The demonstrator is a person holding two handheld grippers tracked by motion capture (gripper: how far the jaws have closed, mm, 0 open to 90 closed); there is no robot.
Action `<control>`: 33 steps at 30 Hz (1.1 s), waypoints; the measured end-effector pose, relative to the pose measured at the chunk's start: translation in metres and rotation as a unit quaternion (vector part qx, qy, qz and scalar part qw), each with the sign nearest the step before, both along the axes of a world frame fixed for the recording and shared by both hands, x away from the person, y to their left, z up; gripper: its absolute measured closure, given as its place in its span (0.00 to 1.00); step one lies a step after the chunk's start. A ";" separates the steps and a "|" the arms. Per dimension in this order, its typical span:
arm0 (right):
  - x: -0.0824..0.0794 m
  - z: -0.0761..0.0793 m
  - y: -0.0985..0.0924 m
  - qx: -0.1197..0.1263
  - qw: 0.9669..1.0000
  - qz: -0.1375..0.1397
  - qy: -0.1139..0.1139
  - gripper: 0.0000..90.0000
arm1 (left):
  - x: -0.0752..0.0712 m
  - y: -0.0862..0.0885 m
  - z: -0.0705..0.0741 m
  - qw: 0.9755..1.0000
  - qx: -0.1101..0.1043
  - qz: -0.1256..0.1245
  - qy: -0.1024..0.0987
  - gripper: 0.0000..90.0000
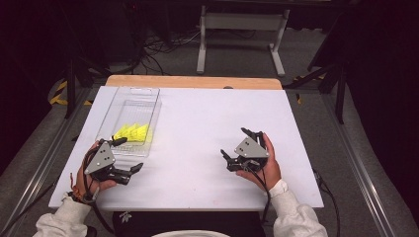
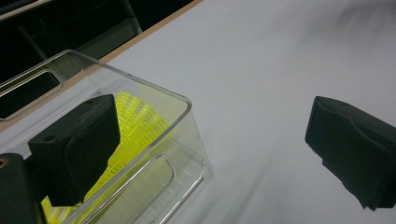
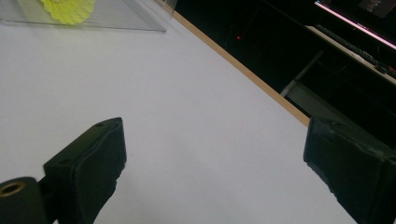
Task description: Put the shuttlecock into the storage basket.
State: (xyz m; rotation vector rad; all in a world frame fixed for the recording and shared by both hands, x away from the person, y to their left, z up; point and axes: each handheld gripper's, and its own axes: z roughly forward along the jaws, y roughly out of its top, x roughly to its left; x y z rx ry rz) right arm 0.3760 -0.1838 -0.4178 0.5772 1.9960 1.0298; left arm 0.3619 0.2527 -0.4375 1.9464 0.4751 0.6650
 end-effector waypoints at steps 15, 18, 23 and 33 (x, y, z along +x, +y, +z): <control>-0.011 -0.010 -0.017 0.008 1.000 -0.005 0.007 0.08 | -0.001 -0.003 -0.001 1.000 -0.001 -0.004 0.003 0.04; -0.014 -0.012 -0.020 0.010 1.000 -0.007 0.010 0.08 | -0.001 -0.003 -0.001 1.000 -0.001 -0.004 0.003 0.04; -0.019 -0.017 -0.026 0.013 1.000 -0.008 0.012 0.08 | -0.002 -0.003 -0.001 1.000 0.000 -0.004 0.004 0.05; -0.030 -0.025 -0.044 0.040 0.999 -0.008 0.025 0.07 | -0.004 -0.004 -0.003 1.000 -0.002 -0.002 0.011 0.04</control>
